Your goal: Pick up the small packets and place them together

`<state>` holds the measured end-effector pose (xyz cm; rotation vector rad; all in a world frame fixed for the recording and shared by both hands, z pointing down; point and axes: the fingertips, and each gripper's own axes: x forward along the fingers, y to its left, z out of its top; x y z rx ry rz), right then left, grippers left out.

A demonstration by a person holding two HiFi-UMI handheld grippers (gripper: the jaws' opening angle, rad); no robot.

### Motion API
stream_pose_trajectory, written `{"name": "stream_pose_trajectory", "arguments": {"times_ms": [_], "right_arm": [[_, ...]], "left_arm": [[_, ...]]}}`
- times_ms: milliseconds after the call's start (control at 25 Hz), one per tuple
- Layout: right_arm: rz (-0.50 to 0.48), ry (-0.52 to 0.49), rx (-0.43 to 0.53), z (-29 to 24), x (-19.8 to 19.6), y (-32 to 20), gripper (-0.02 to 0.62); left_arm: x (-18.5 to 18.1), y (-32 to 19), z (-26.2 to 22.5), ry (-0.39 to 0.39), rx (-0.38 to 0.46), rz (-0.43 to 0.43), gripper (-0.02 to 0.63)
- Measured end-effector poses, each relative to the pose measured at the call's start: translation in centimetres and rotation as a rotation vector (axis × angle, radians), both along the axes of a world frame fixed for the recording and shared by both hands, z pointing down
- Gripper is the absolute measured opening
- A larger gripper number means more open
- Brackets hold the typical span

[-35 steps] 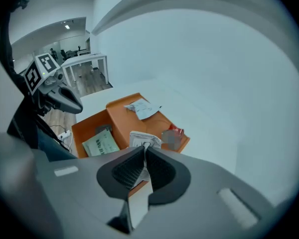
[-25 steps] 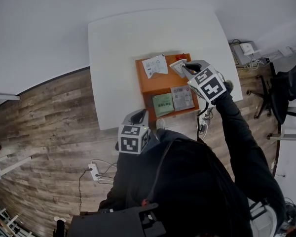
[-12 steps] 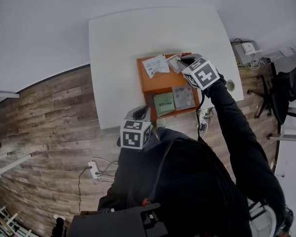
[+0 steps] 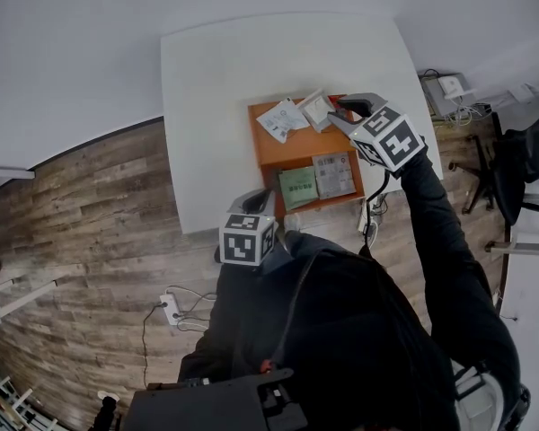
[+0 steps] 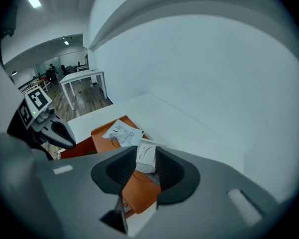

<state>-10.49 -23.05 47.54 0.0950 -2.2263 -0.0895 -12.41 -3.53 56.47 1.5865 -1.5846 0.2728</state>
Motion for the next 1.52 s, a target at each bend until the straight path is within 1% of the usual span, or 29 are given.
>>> {"name": "stream_pose_trajectory", "arguments": {"times_ms": [80, 160, 240, 320, 560, 680, 840, 1000, 1160, 1280, 1440, 1520], "right_arm": [[-0.055, -0.023, -0.013, -1.5, 0.6, 1.9, 0.115], [-0.122, -0.025, -0.072, -1.9, 1.2, 4.8, 0.115], [-0.179, 0.008, -0.125, -0.9, 2.0, 7.7, 0.115], [-0.218, 0.062, -0.144, 1.1, 2.9, 9.6, 0.116], [-0.286, 0.236, -0.199, 7.7, 5.5, 12.9, 0.118], [-0.302, 0.272, -0.225, 9.2, 5.9, 13.5, 0.118], [-0.331, 0.299, -0.271, 10.2, 5.6, 14.8, 0.146], [-0.366, 0.331, -0.259, 11.4, 4.8, 15.8, 0.175], [-0.395, 0.368, -0.234, 12.7, 4.1, 16.3, 0.176], [-0.415, 0.391, -0.196, 13.7, 3.8, 16.4, 0.176], [-0.406, 0.393, -0.182, 14.8, 3.7, 16.4, 0.175], [-0.397, 0.403, -0.187, 14.5, 3.6, 16.5, 0.172]], "left_arm": [[0.0, -0.1, 0.0, -0.002, 0.001, 0.001, 0.000], [0.0, -0.2, 0.0, -0.002, 0.000, 0.004, 0.000], [0.0, -0.3, 0.0, -0.003, -0.003, 0.009, 0.000], [-0.1, -0.4, 0.0, -0.005, -0.007, 0.014, 0.000], [0.1, -0.3, 0.0, -0.006, -0.009, 0.020, 0.000], [0.1, -0.2, -0.2, -0.008, -0.006, 0.021, 0.000], [0.1, -0.2, 0.0, -0.004, -0.003, 0.020, 0.000], [0.1, -0.2, -0.1, -0.002, -0.001, 0.022, 0.000], [0.1, -0.1, -0.1, 0.002, -0.001, 0.021, 0.000], [0.2, -0.1, -0.1, 0.007, 0.003, 0.018, 0.000], [0.2, 0.0, 0.0, 0.014, 0.003, 0.011, 0.000], [0.2, -0.1, -0.1, 0.015, 0.003, 0.011, 0.000]]}}
